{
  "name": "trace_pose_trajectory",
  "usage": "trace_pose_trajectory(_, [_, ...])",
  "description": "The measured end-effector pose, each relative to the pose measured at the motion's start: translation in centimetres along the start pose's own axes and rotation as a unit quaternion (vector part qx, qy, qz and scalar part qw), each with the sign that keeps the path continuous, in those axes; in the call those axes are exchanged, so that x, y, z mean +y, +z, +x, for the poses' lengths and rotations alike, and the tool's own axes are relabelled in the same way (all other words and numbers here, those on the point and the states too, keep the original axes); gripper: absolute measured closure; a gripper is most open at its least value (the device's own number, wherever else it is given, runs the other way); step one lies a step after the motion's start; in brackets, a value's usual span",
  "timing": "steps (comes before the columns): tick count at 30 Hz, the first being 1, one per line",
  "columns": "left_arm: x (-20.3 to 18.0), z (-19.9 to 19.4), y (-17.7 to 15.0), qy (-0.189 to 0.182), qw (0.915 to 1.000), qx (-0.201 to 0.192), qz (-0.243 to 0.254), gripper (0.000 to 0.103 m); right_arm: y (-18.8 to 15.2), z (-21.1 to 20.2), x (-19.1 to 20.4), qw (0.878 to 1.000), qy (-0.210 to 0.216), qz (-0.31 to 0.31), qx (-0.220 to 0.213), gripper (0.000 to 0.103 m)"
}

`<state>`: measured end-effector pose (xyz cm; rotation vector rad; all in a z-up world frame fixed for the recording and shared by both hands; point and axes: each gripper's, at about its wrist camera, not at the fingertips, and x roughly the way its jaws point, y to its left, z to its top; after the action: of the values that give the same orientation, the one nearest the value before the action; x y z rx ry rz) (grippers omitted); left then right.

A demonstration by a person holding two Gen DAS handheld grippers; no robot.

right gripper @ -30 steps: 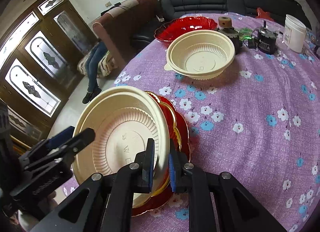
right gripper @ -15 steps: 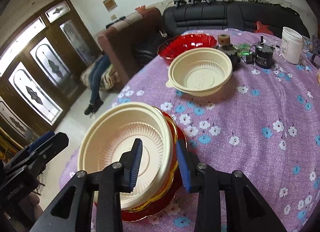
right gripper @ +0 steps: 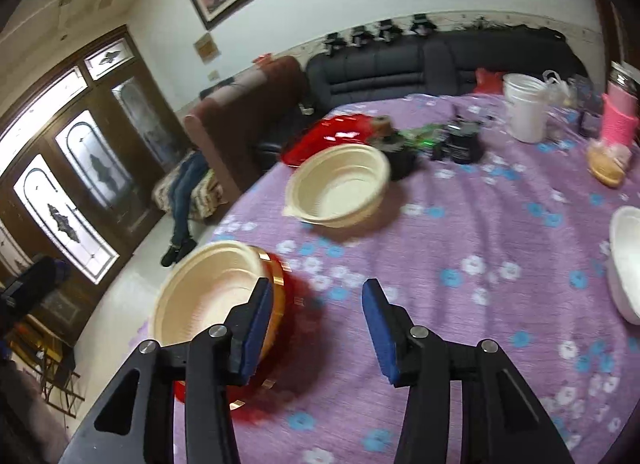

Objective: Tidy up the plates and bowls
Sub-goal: 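Grasp the rim of the second cream plastic bowl with the right gripper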

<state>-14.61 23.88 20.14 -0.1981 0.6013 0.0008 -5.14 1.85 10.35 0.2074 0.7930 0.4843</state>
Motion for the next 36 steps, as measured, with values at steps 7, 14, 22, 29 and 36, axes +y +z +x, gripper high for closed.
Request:
trace_pose_trajectory(7, [-1.3, 0.1, -0.3, 0.004, 0.9999, 0.005, 0.014, 0.019, -0.1, -1.1, -4.4, 0.999, -0.026, 0.04, 0.003, 0.053])
trace_pose_trajectory(14, [-1.3, 1.6, -1.3, -0.001, 0.9995, 0.028, 0.014, 0.019, -0.6, 0.3, -6.0, 0.997, -0.031, 0.06, 0.024, 0.053])
trace_pose_trajectory(22, [0.1, 1.3, -1.7, -0.008, 0.9997, 0.021, -0.005, 0.019, 2.5, 3.6, -6.8, 0.995, -0.021, 0.083, 0.041, 0.053])
trace_pose_trajectory(29, [1.7, 1.9, -1.7, -0.004, 0.9997, 0.022, -0.01, 0.019, 6.9, 9.7, -7.9, 0.987, 0.014, 0.146, 0.064, 0.052])
trace_pose_trajectory(36, [2.9, 2.9, -1.9, 0.004, 0.9997, 0.025, -0.002, 0.019, 9.2, 16.2, -9.2, 0.978, 0.013, 0.192, 0.083, 0.052])
